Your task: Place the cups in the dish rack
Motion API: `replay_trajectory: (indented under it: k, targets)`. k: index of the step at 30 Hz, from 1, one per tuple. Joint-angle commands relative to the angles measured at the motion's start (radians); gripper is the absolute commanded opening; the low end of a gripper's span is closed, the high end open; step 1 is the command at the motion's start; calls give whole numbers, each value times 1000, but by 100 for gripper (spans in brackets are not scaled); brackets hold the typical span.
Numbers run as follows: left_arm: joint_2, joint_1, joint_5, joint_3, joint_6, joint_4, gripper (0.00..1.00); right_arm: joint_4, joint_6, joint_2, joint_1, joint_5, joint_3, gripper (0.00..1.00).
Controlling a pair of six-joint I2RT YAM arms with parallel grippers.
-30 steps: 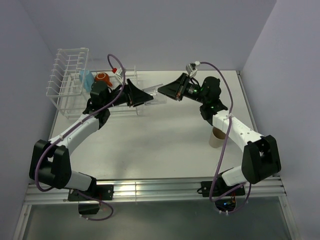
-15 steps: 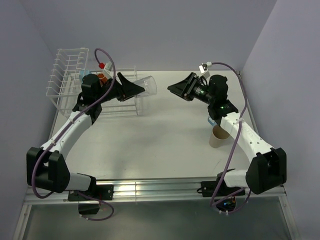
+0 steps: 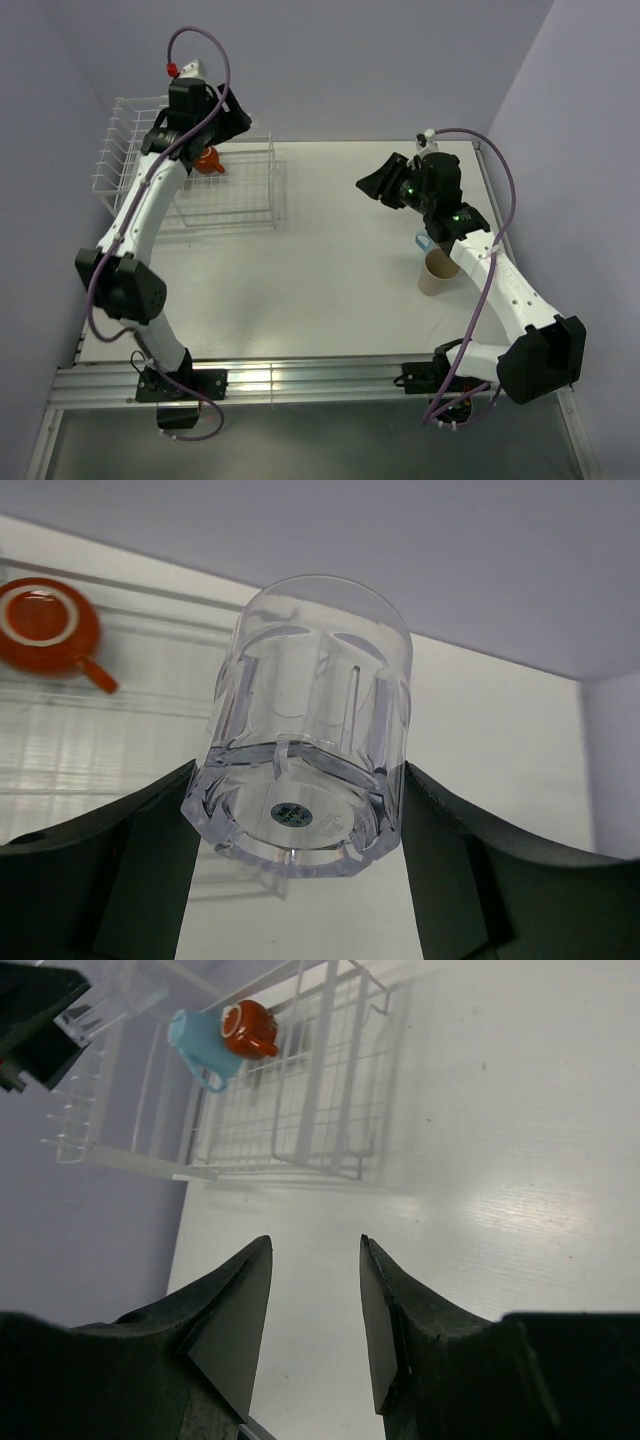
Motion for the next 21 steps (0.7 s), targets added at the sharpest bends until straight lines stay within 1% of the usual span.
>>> replay_trajectory:
  k: [1, 2, 3, 5, 8, 14, 21]
  targets:
    - [140, -1, -183, 193, 90, -223, 0, -43, -72, -24, -1, 51, 13, 48]
    - [200, -1, -197, 237, 107, -249, 0, -44, -75, -22, -1, 48, 7, 48]
    - [225, -1, -208, 312, 115, -273, 0, -49, -82, -24, 0, 48, 4, 48]
    - [298, -1, -229, 400, 139, -323, 0, -52, -92, -21, 2, 51, -2, 48]
    - [381, -1, -248, 486, 165, -376, 0, -63, -104, -11, 11, 45, 2, 48]
    - [467, -1, -289, 514, 196, -386, 1, -67, -119, 10, 29, 48, -9, 47]
    - [532, -1, -285, 528, 221, -363, 4, -60, -125, 28, 40, 51, -22, 47]
